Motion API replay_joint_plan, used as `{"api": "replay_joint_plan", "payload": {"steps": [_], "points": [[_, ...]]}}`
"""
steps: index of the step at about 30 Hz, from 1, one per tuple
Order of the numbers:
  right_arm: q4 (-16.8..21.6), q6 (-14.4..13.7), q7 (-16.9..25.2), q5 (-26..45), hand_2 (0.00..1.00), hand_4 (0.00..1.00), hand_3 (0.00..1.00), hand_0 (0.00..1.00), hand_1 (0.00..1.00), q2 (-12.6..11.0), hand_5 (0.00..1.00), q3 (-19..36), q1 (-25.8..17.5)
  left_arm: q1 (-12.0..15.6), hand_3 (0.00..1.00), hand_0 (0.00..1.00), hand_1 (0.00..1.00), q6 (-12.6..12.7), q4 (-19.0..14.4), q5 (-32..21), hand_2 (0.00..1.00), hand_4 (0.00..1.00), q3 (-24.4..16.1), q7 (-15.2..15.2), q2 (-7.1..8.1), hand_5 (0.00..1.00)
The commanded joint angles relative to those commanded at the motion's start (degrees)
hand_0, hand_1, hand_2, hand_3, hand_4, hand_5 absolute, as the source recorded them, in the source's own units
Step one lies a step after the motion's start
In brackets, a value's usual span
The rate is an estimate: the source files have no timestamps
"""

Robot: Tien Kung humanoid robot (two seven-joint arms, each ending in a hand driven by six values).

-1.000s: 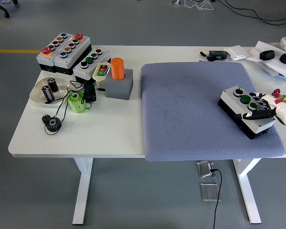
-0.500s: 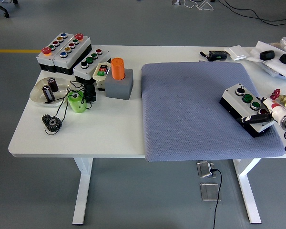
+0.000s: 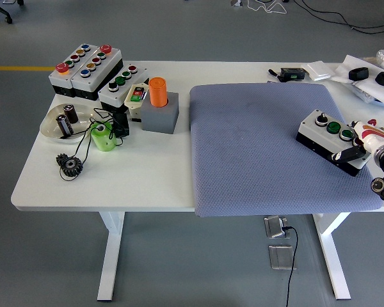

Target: Pick up the button,place it on the desk,press the button,press the button

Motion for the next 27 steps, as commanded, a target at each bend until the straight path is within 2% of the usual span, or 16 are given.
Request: {"api": "replay_joint_plan", "payload": {"steps": [1,2,6,7,8,10,11,13,14,18,21,23,27], "points": [[0.11,-0.42,0.52,0.05,0.464,0.622,0.554,0.469,0.376,-0.14,0.002,-0.28,0.14,-0.04,0.595,0.677,0.747,-0.02,0.00,-0.02,0.778,0.365,0.01,-0.01,0.00,0.958],[0.14,-0.57,0.71,0.07,0.422,0.607,0.513,0.408,0.313,-0.18,0.002,-0.38,0.20,-0.06,0.594,0.677,0.747,-0.03,0.00,-0.03,0.778,0.367,0.01,-0.01,0.00,0.958],[0.12,-1.55,2.99,0.19,0.422,0.607,0.513,0.408,0.313,-0.46,0.002,-1.06,0.63,-0.25,0.594,0.677,0.747,0.00,0.00,0.11,0.778,0.367,-0.20,0.00,0.00,0.958],[0.12,-2.01,3.93,0.11,0.422,0.607,0.513,0.408,0.313,-0.59,0.002,-1.21,0.70,-0.29,0.594,0.677,0.747,-0.02,0.00,0.03,0.778,0.367,-0.18,-0.01,0.00,0.958],[0.16,-2.46,4.75,0.14,0.376,0.554,0.514,0.331,0.243,-0.74,0.002,-1.28,0.71,-0.33,0.594,0.676,0.748,-0.02,0.00,0.06,0.778,0.367,-0.24,-0.01,0.00,0.958],[0.25,-3.02,6.37,0.37,0.376,0.554,0.514,0.331,0.243,-0.99,0.002,-1.37,0.74,-0.38,0.594,0.676,0.748,-0.02,0.00,0.10,0.778,0.367,-0.33,-0.02,0.00,0.958],[0.38,-3.13,8.56,1.01,0.376,0.554,0.514,0.331,0.243,-1.26,0.002,-1.43,0.77,-0.43,0.594,0.676,0.748,-0.03,0.00,0.05,0.778,0.367,-0.32,-0.03,0.00,0.958],[0.53,-1.38,12.90,1.69,0.376,0.554,0.514,0.331,0.243,-1.86,0.002,-1.53,0.96,-0.50,0.594,0.676,0.748,-0.04,0.00,0.06,0.778,0.367,-0.37,-0.02,0.00,0.958],[0.56,-1.04,15.08,1.67,0.340,0.495,0.505,0.277,0.196,-1.96,0.002,-1.58,1.01,-0.52,0.595,0.676,0.747,-0.04,0.00,0.07,0.778,0.367,-0.40,-0.02,0.00,0.957],[0.69,1.98,23.27,-0.94,0.340,0.495,0.505,0.277,0.196,-2.57,0.002,-2.54,1.90,-0.58,0.595,0.676,0.747,-0.02,0.00,0.15,0.778,0.367,-0.57,-0.01,0.00,0.957],[0.76,5.63,30.21,-1.89,0.328,0.452,0.500,0.247,0.172,-2.86,0.002,-3.68,2.80,-0.62,0.591,0.676,0.747,0.02,0.00,0.26,0.775,0.367,-0.68,0.02,0.00,0.956],[0.70,6.75,33.19,-3.16,0.328,0.452,0.500,0.247,0.172,-2.75,0.002,-4.36,3.30,-0.64,0.591,0.676,0.747,0.05,0.00,0.26,0.775,0.367,-0.75,0.01,0.00,0.956],[0.42,7.99,35.44,-6.70,0.327,0.432,0.509,0.244,0.166,-2.18,0.002,-5.21,4.02,-0.73,0.593,0.676,0.747,0.04,0.00,0.11,0.775,0.367,-0.62,0.02,0.00,0.956]]}}
